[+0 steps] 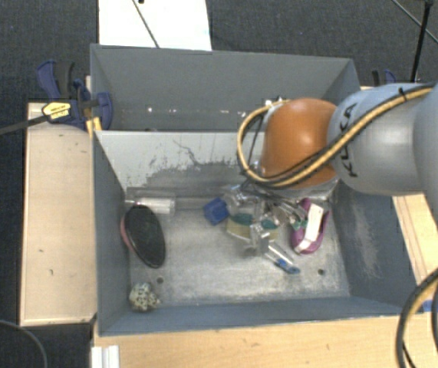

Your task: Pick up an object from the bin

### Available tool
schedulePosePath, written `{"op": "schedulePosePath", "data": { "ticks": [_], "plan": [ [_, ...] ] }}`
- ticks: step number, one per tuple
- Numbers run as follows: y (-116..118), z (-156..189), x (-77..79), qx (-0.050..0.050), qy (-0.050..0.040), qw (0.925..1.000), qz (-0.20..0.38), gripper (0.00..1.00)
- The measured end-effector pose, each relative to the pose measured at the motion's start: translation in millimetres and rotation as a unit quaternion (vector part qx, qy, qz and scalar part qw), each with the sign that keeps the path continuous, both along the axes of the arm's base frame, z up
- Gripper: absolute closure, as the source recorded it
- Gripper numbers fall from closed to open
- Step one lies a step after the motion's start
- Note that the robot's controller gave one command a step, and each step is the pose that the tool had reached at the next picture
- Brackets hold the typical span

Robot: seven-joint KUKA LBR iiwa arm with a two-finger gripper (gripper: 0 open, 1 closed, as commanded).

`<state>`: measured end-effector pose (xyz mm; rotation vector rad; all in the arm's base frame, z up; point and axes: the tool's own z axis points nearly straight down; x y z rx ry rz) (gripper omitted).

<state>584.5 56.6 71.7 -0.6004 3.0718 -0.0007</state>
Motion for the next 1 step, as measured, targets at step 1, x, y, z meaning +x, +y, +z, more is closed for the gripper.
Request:
{"op": "schedulePosePath", "data": {
  "ticks": [1],
  "plan": [
    [0.5, 3.0, 1.1, 0.001, -0.0018, 1.0000, -0.004, 1.00]
  ]
}}
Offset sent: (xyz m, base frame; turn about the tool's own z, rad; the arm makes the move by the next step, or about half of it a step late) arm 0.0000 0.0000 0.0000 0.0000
